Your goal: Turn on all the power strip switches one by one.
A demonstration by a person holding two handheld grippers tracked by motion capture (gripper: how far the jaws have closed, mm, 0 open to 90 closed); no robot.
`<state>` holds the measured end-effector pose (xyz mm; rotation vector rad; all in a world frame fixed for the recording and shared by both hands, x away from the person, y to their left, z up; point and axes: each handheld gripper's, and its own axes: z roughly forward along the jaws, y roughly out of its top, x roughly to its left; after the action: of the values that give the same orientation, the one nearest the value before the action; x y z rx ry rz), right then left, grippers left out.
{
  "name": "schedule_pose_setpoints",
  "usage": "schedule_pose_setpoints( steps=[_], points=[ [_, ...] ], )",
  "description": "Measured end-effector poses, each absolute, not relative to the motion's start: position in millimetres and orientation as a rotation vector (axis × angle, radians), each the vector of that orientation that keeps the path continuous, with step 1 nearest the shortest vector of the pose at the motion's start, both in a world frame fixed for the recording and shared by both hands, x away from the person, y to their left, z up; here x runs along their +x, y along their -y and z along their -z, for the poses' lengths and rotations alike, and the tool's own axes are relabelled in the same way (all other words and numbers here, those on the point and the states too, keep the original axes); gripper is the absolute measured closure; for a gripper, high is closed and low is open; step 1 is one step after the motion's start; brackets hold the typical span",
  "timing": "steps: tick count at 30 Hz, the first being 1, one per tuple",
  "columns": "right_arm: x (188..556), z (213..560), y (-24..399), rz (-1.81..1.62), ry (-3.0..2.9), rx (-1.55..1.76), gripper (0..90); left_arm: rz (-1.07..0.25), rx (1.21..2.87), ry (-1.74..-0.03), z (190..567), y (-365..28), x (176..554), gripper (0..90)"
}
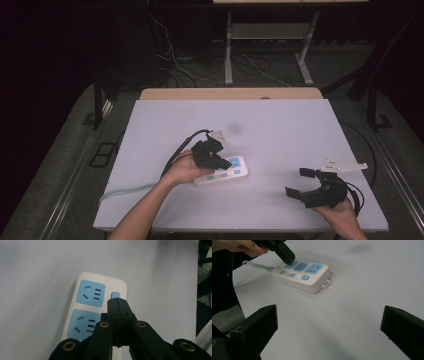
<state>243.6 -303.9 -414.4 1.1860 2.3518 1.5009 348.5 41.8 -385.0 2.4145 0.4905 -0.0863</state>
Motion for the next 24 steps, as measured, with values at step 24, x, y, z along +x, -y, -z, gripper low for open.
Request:
schedule_pose_setpoints(
  steps=[24],
  points=[
    [243.0,414.2,304.3,-1.501,-2.355,1.184,1.0,0.087,2.439,-0.442,385.4,-17.9,353.9,89.6]
  ],
)
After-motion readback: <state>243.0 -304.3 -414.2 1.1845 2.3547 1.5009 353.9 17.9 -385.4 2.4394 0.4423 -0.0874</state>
